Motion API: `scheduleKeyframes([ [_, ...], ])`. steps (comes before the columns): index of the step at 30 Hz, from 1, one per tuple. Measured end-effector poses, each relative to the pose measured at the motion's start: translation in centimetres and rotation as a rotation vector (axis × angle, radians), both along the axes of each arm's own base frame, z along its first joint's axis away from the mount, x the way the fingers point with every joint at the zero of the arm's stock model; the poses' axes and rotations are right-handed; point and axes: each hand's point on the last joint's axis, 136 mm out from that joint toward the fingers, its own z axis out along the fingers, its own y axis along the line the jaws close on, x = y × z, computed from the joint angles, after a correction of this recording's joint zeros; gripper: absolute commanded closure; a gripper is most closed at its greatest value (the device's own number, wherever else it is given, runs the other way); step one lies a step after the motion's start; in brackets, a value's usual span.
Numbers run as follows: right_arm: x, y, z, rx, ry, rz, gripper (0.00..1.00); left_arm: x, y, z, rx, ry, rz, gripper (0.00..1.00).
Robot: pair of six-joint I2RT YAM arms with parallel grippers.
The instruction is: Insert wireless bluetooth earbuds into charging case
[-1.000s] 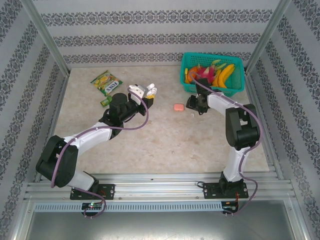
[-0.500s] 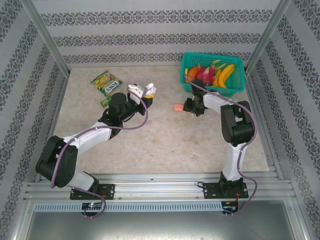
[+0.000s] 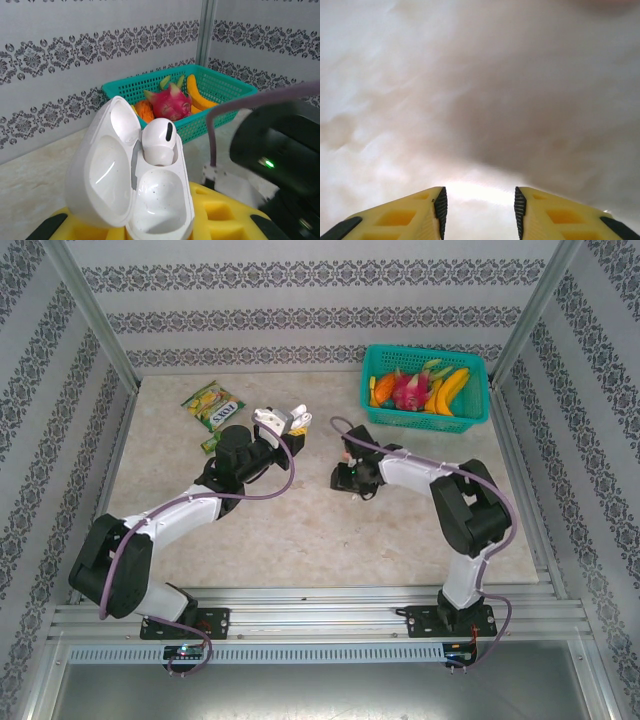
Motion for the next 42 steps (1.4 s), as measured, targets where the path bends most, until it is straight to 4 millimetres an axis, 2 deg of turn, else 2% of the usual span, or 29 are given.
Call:
scheduleKeyframes([
  [3, -0.6, 1.0, 2.0, 0.034, -0.041, 0.004, 0.54, -0.2, 0.1, 0.4, -0.004, -0.009, 0.0, 1.0],
  [6, 0.0, 0.3, 3.0, 0.046, -0.072, -0.034, 0.53, -0.3, 0.2, 0.5, -0.006, -0.012, 0.0, 1.0],
  [9, -0.3, -0.7, 2.4, 0.036, -0.066, -0.069, 0.51, -0.5, 0.3, 0.3, -0.003, -0.007, 0.001, 1.0],
  [17, -3.6, -2.9, 0.1, -0.015, -0.003, -0.131, 0.49, -0.6, 0.5, -0.1, 0.0, -0.001, 0.005, 1.0],
  [21, -4.8, -2.9, -0.5, -0.022, 0.019, -0.137, 0.49, -0.6, 0.7, 0.1, -0.002, -0.004, 0.008, 1.0],
  [26, -5.2, -2.2, -0.6, -0.02, 0.024, -0.127, 0.49, -0.6, 0.9, 0.1, -0.002, -0.004, 0.012, 1.0],
  [29, -4.7, -1.7, -0.9, -0.025, 0.031, -0.125, 0.49, -0.6, 1.0, -0.2, 0.0, 0.0, 0.013, 1.0],
  [32, -3.4, -0.8, -0.4, -0.018, 0.023, -0.125, 0.5, -0.8, 1.1, -0.4, 0.002, 0.003, 0.014, 1.0],
  [37, 0.0, 1.5, 2.9, 0.042, -0.053, -0.123, 0.5, -0.9, 1.1, -0.2, 0.0, 0.0, 0.014, 1.0],
  [40, 1.3, 2.3, 4.8, 0.071, -0.1, -0.116, 0.5, -0.9, 1.1, -0.2, -0.001, -0.001, 0.014, 1.0],
  [42, 1.7, 2.3, 5.2, 0.075, -0.113, -0.113, 0.5, -0.9, 1.1, -0.2, 0.0, -0.001, 0.015, 1.0],
])
